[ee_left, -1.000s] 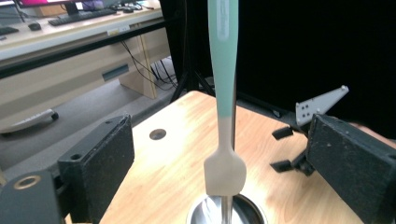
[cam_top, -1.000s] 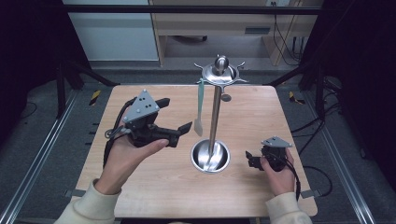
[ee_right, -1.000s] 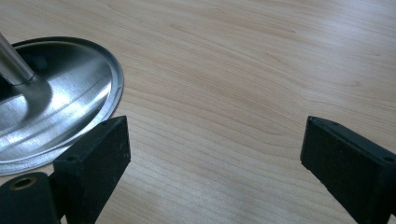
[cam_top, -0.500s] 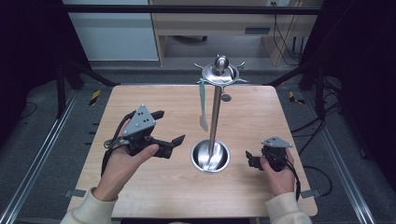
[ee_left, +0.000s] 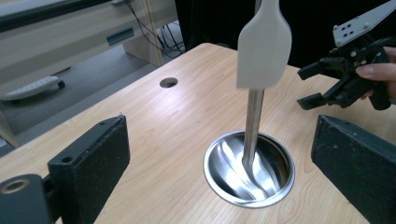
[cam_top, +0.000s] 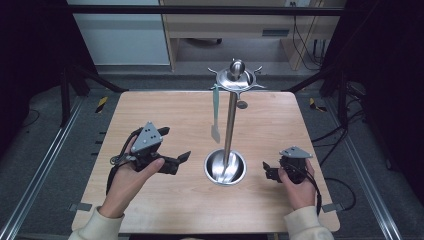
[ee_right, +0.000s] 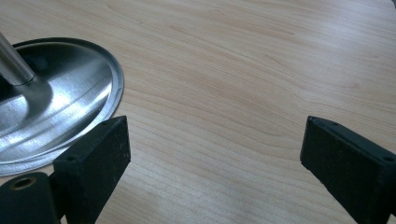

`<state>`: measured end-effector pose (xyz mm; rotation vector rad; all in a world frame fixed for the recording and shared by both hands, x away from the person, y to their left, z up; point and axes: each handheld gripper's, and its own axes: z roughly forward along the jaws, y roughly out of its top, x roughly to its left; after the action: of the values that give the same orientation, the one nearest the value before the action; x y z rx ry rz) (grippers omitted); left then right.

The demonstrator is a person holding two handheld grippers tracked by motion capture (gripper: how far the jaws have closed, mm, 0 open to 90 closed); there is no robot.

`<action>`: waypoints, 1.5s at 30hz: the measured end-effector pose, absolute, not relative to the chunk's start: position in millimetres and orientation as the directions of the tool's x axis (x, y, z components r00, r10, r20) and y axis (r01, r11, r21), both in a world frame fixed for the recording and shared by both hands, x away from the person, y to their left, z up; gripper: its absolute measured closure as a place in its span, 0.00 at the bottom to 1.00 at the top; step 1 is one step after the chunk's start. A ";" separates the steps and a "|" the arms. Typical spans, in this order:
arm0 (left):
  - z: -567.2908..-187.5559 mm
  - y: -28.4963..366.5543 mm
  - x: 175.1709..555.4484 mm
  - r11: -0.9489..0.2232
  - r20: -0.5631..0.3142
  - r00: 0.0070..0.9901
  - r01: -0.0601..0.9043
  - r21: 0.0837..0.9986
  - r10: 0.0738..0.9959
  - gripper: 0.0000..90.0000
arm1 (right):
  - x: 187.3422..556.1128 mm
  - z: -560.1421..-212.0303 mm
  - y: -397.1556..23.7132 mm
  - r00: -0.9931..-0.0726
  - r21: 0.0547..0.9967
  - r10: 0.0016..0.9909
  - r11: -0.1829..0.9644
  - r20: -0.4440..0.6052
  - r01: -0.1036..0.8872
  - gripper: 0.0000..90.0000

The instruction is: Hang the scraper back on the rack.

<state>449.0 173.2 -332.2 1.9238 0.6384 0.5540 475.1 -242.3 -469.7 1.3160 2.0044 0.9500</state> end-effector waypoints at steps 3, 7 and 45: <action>-339.5 178.3 451.2 -0.372 0.099 0.752 0.202 0.906 0.652 0.05 | 475.0 -469.8 -242.2 -0.363 0.801 0.930 0.265 -0.065 0.536 0.10; -350.1 185.0 454.8 -0.377 0.096 0.738 0.224 0.899 0.667 0.05 | 475.2 -470.0 -242.4 -0.366 0.800 0.928 0.273 -0.072 0.534 0.10; -422.3 244.5 465.7 -0.443 0.087 0.649 0.409 0.798 0.756 0.05 | 475.4 -470.8 -240.7 -0.370 0.794 0.926 0.280 -0.075 0.540 0.10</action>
<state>465.7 244.5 -422.3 2.0836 0.9028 0.5651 475.4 -240.7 -470.8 1.3118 2.0156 0.9365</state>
